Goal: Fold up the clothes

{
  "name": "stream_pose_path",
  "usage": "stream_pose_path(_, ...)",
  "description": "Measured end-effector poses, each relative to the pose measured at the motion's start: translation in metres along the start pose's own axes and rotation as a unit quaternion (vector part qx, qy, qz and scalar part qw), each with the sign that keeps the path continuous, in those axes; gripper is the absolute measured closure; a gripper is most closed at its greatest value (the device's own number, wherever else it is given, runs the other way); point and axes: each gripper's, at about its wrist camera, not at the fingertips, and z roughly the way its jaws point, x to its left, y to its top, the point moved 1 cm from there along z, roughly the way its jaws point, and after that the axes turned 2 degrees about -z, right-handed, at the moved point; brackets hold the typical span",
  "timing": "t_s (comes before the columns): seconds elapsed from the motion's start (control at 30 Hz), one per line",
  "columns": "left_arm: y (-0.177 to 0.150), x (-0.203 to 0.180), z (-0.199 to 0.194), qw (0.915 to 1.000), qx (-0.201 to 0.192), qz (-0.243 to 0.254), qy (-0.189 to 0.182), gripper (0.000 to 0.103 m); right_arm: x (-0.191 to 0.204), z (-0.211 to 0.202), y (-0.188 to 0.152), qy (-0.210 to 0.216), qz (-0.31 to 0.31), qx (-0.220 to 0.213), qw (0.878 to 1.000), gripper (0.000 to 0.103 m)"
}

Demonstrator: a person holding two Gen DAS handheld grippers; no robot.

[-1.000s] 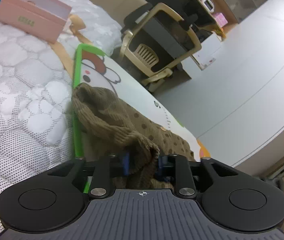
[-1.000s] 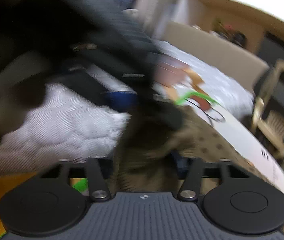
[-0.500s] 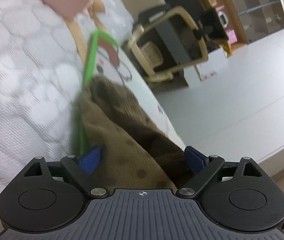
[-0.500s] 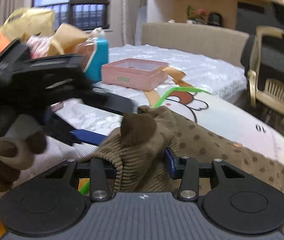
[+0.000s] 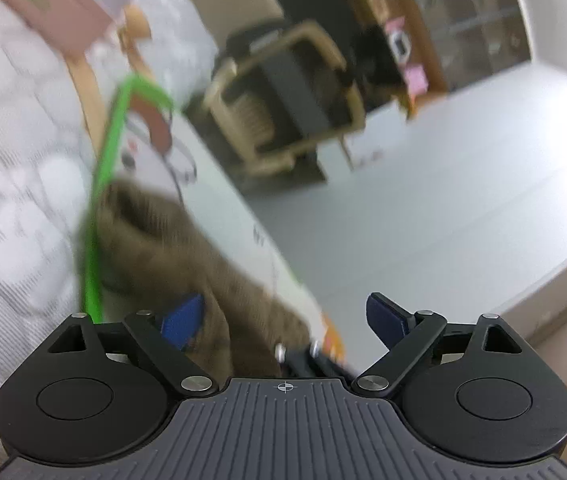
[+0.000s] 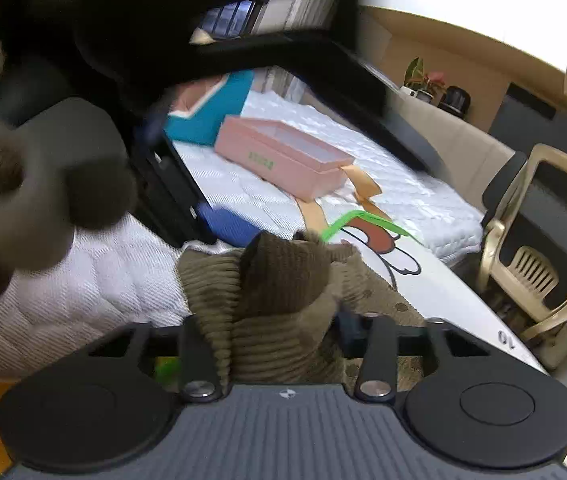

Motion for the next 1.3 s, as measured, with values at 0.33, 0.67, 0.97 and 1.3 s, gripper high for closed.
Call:
stream_pose_path(0.33,-0.004,0.042,-0.001,0.9955,0.017,-0.086,0.037,0.005,-0.02,-0.022,-0.005,0.001,0.056,-0.028,0.998,0.079)
stream_pose_path(0.67,-0.006,-0.067,0.07,0.9994,0.019,0.019,0.021,0.004,-0.052,-0.084,-0.014,-0.014,0.114,-0.092,0.989,0.083)
stream_pose_path(0.97,-0.067,-0.199,0.139,0.9754,0.104,0.183,-0.065,0.003,-0.172,-0.179,-0.121,-0.128,0.337,-0.064,0.93,0.081)
stream_pose_path(1.3,-0.12,-0.135,0.161,0.9417,0.154,0.257,0.152,0.002,-0.213,-0.13,-0.209,-0.099,0.451,0.058,0.885,0.074)
